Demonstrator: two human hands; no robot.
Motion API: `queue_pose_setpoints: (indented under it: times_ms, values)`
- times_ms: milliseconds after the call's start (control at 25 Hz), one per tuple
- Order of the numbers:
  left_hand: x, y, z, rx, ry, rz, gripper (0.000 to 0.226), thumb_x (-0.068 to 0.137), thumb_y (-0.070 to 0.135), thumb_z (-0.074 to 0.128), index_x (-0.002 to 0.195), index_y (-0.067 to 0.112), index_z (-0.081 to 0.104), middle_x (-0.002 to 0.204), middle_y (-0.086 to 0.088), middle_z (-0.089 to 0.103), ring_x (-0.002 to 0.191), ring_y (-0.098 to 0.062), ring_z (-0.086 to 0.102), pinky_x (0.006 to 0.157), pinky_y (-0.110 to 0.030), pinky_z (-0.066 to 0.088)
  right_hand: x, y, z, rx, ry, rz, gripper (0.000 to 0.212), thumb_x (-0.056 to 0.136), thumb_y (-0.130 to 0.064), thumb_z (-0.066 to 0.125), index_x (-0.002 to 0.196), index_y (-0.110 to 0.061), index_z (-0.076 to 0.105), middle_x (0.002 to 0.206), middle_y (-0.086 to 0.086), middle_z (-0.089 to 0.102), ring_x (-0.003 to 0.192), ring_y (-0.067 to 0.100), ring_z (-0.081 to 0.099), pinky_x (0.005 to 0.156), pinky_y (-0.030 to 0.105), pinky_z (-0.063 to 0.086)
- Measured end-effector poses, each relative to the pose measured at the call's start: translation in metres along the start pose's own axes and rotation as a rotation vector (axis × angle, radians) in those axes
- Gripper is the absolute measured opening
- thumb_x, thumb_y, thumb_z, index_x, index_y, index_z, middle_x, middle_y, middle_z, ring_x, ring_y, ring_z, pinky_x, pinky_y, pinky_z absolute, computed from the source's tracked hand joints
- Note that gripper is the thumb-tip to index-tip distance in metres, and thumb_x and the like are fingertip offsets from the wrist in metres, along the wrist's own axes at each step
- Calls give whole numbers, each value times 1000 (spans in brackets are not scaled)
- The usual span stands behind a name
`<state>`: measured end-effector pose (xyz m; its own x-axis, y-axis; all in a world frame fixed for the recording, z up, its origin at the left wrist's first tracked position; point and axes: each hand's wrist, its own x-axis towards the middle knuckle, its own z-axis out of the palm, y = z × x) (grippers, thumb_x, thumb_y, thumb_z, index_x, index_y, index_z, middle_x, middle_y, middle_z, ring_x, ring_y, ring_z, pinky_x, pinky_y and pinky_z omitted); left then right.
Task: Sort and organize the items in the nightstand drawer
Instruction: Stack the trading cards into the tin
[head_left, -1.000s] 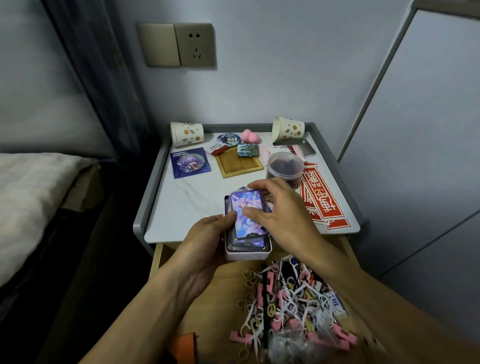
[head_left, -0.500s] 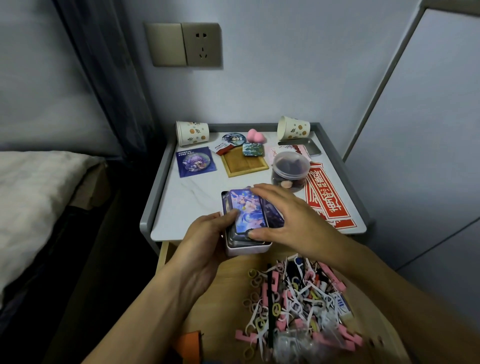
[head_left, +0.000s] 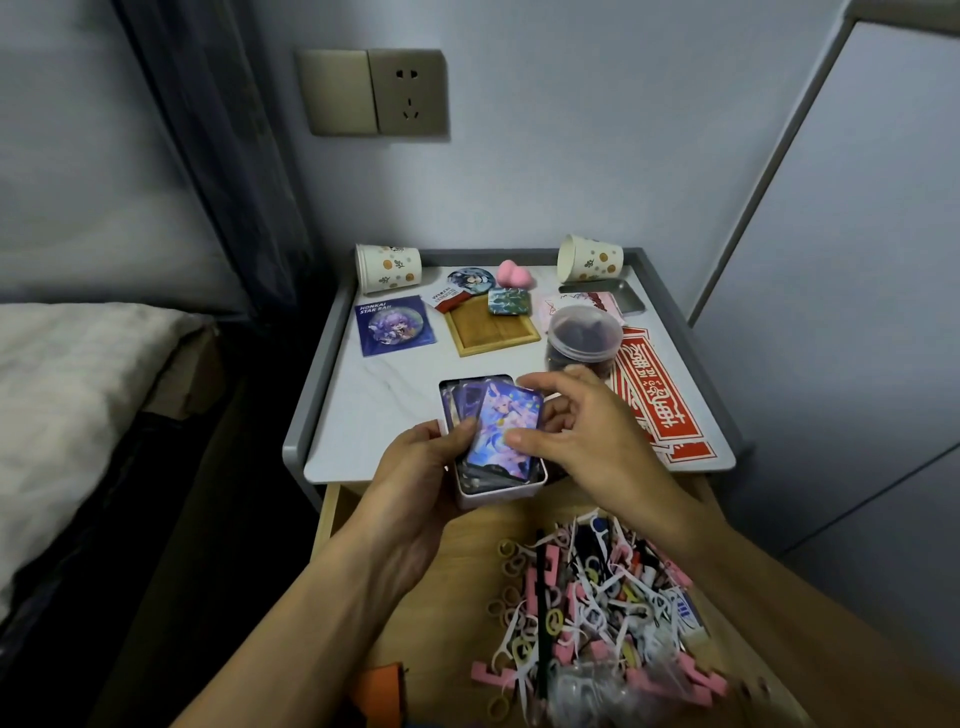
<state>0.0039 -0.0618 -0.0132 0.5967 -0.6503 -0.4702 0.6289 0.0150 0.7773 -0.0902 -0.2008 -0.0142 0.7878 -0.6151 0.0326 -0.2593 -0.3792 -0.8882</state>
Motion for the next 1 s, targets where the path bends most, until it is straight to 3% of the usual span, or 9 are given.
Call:
queue_pose_setpoints:
  times_ms: [160,320,520,760,880,1000]
  values:
    - [-1,0,1,79,-1,10,27,92,9,59,117,-1,59,97,-18,74,76,-27,72,71,-39,59,1,-2,-1,203,48,97,44,77,-9,81,113,-23,62,98,0,69,89,14,70,75,36,61]
    - [-3,0,2,103,11,27,26,92,8,60,118,3,57,88,-12,76,73,-23,73,65,-34,58,-1,-8,-4,151,47,73,45,76,-7,81,114,-22,62,91,-3,70,81,8,70,67,29,61]
    - [-4,0,2,112,-2,20,29,92,8,61,120,3,56,94,-13,75,76,-23,73,61,-32,59,0,-11,-4,121,13,63,46,76,-7,81,114,-25,61,93,-3,69,84,9,70,69,31,61]
    - [-5,-6,4,90,14,-27,31,93,15,61,121,0,58,102,-17,74,78,-25,73,61,-32,60,-3,-12,-1,-151,-7,-23,46,77,-18,82,119,-26,64,91,-12,62,76,4,63,60,14,53]
    - [-5,-7,4,77,-16,-61,33,92,15,61,119,-2,59,102,-20,73,78,-27,72,63,-35,60,-3,-12,0,-242,16,-123,49,78,-24,80,124,-25,63,106,-8,55,83,4,59,72,19,55]
    - [-6,-7,4,54,-49,-81,33,91,16,61,118,-3,61,104,-22,72,82,-30,72,69,-39,61,-3,-6,2,-292,-43,-159,53,82,-31,76,132,-25,58,121,-6,46,106,8,52,92,28,53]
